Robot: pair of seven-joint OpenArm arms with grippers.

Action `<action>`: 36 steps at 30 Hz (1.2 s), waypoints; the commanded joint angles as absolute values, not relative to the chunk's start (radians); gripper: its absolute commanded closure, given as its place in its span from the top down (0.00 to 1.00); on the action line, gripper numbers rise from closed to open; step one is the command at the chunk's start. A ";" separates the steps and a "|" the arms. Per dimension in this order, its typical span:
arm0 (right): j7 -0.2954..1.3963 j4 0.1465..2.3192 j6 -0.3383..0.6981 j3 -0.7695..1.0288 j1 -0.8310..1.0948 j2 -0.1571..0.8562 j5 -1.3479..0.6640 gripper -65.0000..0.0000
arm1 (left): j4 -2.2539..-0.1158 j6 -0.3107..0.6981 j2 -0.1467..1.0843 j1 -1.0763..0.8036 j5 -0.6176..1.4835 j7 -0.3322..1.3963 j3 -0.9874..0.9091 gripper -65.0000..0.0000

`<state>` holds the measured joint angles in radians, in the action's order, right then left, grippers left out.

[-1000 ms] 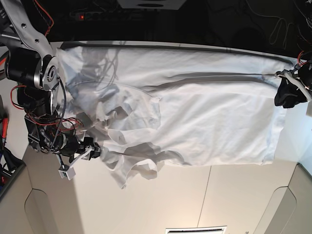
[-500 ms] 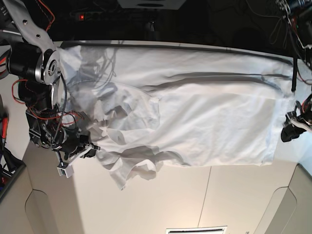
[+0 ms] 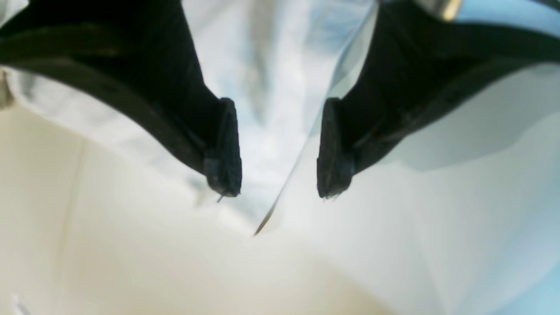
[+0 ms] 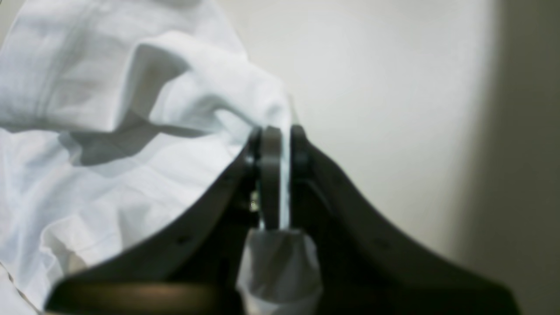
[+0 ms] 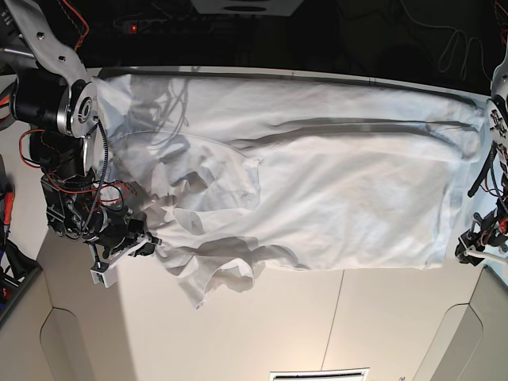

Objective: Layout the t-shirt on the table in an organized manner, then fold the t-shirt properly
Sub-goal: 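Release and move both grippers to the hem corners of the shirt, then grasp the hem with both grippers and fold it up onto the folded edge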

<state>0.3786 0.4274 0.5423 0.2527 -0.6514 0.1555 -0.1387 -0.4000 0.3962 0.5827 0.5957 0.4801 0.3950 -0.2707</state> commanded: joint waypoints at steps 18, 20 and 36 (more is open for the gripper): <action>0.397 0.435 0.547 0.253 -0.672 0.166 -0.123 0.00 | -0.392 0.356 0.496 0.532 0.491 0.310 -0.271 0.49; 0.397 0.435 0.547 0.253 -0.672 0.166 -0.123 0.00 | -0.392 0.377 0.487 0.536 0.497 0.310 -0.271 0.49; 0.396 0.435 0.547 0.253 -0.673 0.165 -0.124 0.00 | -0.392 0.451 0.474 0.567 0.496 0.273 -0.271 0.24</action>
